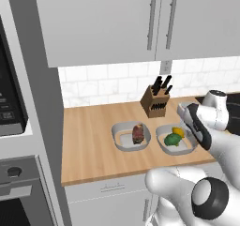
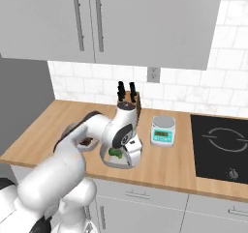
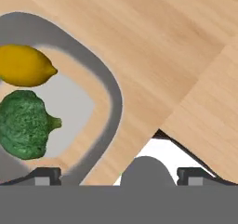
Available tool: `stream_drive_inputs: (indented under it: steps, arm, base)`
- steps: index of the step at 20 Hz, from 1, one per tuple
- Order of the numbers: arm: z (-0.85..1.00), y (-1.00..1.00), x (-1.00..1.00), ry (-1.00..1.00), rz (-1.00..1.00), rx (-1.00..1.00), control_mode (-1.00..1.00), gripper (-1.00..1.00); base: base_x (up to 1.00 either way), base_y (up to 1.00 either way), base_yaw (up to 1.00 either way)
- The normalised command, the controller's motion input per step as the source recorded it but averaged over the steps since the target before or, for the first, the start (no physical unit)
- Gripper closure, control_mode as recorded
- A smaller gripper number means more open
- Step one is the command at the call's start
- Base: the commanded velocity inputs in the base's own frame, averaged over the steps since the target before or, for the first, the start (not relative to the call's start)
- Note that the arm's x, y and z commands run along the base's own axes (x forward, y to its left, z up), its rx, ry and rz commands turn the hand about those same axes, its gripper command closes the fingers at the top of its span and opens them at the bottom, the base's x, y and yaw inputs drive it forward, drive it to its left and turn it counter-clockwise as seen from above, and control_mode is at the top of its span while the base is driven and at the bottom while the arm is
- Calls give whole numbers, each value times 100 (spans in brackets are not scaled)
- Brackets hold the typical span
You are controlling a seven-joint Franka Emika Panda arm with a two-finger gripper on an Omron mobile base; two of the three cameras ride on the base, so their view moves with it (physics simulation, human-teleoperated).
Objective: Take the meat container that has the steak and place it on the second highest rack of the freezer. Then take the vegetable container that has the broccoli and lemon and place it on the highest rack of the freezer.
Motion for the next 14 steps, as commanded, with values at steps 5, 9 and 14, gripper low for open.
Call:
stream_drive_inputs:
  steps: [5,9,14]
  arm:
    - [-24,-45,38,6,-3,12,-100,-100]
    - [-42,-1,30,0,1,5,-100,-100]
    - [-38,0,6,0,0,1,-100,-100]
  base:
    - [0,0,0]
    - [0,0,0]
    - [0,0,0]
